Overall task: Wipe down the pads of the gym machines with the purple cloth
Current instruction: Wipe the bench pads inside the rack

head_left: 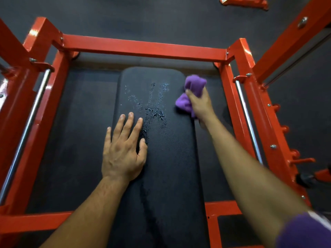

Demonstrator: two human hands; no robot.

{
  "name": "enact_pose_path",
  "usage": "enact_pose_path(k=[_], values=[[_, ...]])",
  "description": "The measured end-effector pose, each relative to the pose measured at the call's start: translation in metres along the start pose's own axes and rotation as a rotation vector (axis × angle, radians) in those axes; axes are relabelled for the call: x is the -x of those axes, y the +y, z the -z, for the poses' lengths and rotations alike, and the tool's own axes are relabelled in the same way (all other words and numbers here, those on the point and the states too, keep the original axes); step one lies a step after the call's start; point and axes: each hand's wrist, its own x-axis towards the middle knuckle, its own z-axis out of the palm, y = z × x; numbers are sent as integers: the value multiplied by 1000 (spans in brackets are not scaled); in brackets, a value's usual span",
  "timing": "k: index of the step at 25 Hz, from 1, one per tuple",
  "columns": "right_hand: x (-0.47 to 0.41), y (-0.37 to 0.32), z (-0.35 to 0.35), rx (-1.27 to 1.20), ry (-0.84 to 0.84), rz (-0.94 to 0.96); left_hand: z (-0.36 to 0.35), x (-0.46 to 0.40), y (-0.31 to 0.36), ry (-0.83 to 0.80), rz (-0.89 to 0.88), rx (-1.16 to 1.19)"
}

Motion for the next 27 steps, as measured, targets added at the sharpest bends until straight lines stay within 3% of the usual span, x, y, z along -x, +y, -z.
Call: enact_pose_path(k=[2,5,10,12,15,18,20,24,27], values=[[69,31,15,8,-1,-48,0,-1,0,8,-3,0],[123,54,25,35,-47,107,-1,0,0,15,-7,-9],[-6,9,-4,29,70,117,-2,-1,-1,0,-30,-28],[-17,8,-4,44,23,86,-2,1,-1,4,-31,-29],[48,16,19,170,-95,181,-2,3,0,24,-39,-17],[87,7,47,447,-236,534,-1,-2,-1,45,-42,-27],[92,-5,33,628,-255,659,-2,-2,-1,53,-43,-28],[71,-16,-33,1109,-146,657,-2,-1,-1,59,-48,-27],[-5,-41,-56,1108,-122,527,-3,-2,-2,57,-43,-33]])
